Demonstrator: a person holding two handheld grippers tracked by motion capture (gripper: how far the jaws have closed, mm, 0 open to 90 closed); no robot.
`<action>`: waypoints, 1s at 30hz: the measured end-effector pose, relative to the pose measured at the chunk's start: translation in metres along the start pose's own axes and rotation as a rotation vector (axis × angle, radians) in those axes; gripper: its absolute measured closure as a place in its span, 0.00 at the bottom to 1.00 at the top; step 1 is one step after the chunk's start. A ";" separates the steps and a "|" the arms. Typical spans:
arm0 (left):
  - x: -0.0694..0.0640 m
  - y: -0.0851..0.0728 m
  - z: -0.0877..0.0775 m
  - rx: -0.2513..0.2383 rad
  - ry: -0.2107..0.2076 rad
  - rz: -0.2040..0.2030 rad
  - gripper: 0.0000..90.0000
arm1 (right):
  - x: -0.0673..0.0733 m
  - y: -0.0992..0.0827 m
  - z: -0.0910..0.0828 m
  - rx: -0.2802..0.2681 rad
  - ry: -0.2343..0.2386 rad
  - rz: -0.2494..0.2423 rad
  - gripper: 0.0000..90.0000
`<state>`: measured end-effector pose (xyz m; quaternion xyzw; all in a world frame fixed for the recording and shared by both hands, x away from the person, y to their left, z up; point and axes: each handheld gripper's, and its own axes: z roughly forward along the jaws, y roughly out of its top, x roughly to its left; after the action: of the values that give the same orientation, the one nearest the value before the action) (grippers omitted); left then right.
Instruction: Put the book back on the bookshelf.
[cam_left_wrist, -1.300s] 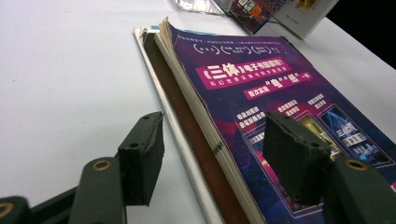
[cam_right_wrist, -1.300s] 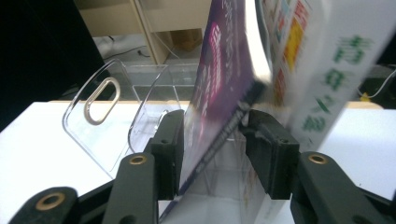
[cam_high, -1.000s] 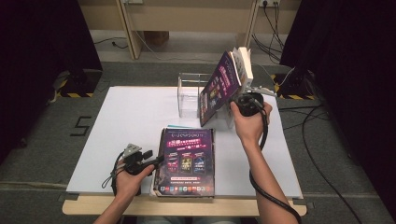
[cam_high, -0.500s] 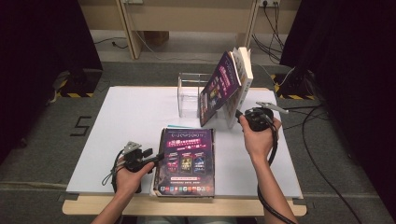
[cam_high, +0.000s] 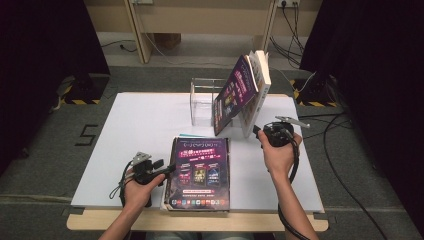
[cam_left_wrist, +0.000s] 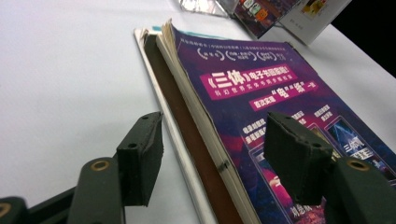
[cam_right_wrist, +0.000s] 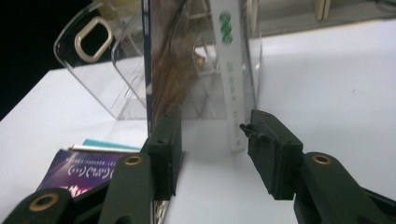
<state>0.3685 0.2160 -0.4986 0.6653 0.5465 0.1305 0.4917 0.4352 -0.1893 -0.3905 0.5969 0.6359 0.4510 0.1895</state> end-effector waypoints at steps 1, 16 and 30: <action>0.001 0.000 0.000 0.004 0.000 -0.002 0.42 | 0.001 -0.003 0.004 0.026 0.003 -0.005 0.62; -0.003 0.014 0.011 0.038 -0.009 -0.016 0.44 | 0.004 -0.025 0.019 0.127 0.034 -0.004 0.62; 0.004 0.007 0.020 0.064 0.009 -0.029 0.49 | 0.022 -0.050 0.049 0.252 0.079 -0.015 0.65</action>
<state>0.3883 0.2093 -0.5039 0.6720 0.5623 0.1086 0.4694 0.4391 -0.1465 -0.4493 0.5929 0.6990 0.3893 0.0915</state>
